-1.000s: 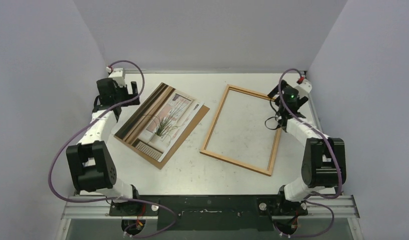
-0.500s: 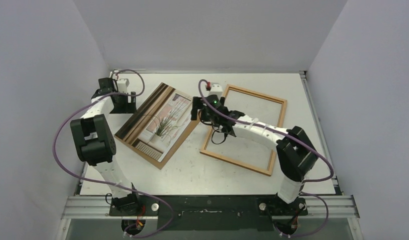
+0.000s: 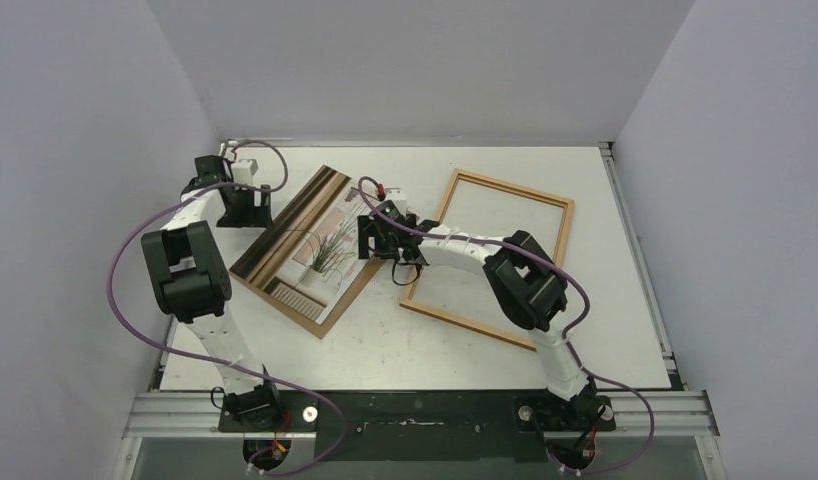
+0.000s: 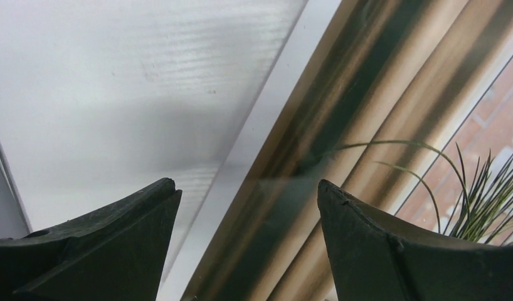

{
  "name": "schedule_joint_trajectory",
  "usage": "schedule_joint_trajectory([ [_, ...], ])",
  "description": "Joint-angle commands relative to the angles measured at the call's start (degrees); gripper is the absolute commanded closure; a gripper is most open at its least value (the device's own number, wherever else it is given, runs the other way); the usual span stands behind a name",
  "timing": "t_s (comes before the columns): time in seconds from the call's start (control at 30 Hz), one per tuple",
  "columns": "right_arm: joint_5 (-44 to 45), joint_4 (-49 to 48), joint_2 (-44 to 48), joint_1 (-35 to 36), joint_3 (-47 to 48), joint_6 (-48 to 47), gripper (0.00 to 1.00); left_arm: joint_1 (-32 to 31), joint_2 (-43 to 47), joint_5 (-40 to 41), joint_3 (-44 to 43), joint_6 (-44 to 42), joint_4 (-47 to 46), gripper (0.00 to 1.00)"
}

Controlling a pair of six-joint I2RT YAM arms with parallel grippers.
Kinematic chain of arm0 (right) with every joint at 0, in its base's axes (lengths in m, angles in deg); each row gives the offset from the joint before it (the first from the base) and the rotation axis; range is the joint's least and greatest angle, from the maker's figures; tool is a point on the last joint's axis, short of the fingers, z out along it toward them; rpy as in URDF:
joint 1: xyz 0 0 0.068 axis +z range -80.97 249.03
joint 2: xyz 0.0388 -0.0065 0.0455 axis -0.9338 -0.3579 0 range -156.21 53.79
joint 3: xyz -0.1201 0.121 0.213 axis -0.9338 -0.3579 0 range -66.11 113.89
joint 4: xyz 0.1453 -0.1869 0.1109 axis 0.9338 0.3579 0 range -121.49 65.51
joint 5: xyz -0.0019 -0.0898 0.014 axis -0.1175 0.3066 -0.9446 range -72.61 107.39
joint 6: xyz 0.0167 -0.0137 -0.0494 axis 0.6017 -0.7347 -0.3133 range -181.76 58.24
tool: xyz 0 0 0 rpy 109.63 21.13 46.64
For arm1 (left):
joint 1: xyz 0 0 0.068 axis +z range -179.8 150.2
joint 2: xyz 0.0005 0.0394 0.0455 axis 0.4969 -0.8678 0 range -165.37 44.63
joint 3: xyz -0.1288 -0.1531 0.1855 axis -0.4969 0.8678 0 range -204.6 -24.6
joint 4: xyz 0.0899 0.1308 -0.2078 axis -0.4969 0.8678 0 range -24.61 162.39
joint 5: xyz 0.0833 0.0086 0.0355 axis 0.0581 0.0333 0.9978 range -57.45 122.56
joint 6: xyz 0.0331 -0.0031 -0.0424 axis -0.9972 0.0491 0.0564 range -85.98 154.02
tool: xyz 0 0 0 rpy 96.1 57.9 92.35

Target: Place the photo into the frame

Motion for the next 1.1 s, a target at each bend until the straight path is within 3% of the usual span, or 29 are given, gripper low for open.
schedule_joint_trajectory([
  [0.0, 0.53, 1.98, 2.26, -0.31, 1.45, 3.73, 0.1, 0.6, -2.08, -3.13, -6.32, -0.26, 0.12, 0.19],
  [0.17, 0.2, 1.62, 2.89, -0.38, -1.46, 7.1, 0.1, 0.57, -6.83, -3.8, -11.97, 1.45, 2.04, 0.18],
  [0.4, 0.15, 1.48, 2.41, -4.37, -2.26, 8.79, 0.1, 0.39, -10.49, -2.59, -13.14, 2.99, 2.33, 0.19],
  [1.07, -9.74, 1.89, -10.4, -8.93, 19.88, 3.56, 0.1, 1.37, 0.46, -8.04, 8.46, -0.45, 5.52, 0.31],
])
